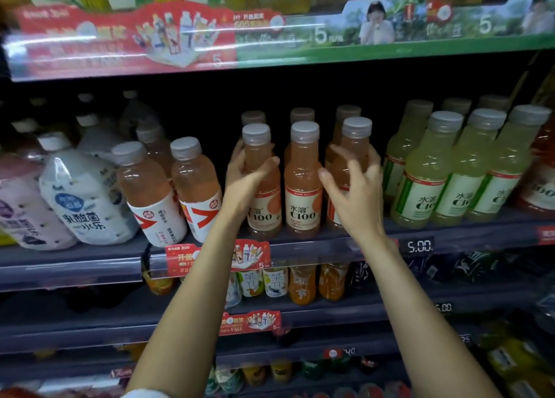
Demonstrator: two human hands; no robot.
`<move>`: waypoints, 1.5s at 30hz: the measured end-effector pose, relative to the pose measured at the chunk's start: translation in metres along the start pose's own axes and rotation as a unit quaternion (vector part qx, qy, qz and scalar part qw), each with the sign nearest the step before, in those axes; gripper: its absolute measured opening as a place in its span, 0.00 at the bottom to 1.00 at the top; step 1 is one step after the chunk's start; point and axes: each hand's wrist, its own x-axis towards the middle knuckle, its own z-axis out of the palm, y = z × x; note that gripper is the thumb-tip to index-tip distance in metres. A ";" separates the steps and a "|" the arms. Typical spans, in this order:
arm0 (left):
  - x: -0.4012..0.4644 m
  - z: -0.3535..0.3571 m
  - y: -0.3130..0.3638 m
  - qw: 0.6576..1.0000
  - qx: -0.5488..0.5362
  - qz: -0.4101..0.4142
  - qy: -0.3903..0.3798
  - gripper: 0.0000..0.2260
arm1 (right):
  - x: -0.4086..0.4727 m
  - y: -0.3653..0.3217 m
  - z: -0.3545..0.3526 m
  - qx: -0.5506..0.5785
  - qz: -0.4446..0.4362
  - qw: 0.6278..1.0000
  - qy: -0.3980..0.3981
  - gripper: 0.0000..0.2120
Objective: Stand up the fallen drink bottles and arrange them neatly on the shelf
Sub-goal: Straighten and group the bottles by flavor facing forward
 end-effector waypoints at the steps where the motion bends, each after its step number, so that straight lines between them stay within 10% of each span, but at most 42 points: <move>1: -0.001 0.002 0.001 1.000 -0.010 -0.003 -0.008 0.10 | 0.000 0.000 -0.001 -0.003 0.003 1.000 -0.006 0.26; 12: -0.012 0.020 0.003 0.999 -0.029 -0.015 0.038 0.31 | 0.000 0.001 -0.010 -0.005 0.002 1.000 -0.028 0.24; 21: -0.013 0.040 0.009 0.997 -0.033 -0.010 0.066 0.10 | 0.005 0.007 -0.021 -0.009 0.004 1.000 -0.025 0.24; 32: -0.014 0.049 0.003 0.996 -0.024 -0.001 0.080 0.28 | 0.007 0.012 -0.030 0.016 0.009 0.999 -0.047 0.25; 45: -0.017 0.044 0.008 0.995 0.049 0.043 0.069 0.16 | 0.004 0.013 -0.033 0.034 -0.003 0.998 -0.060 0.24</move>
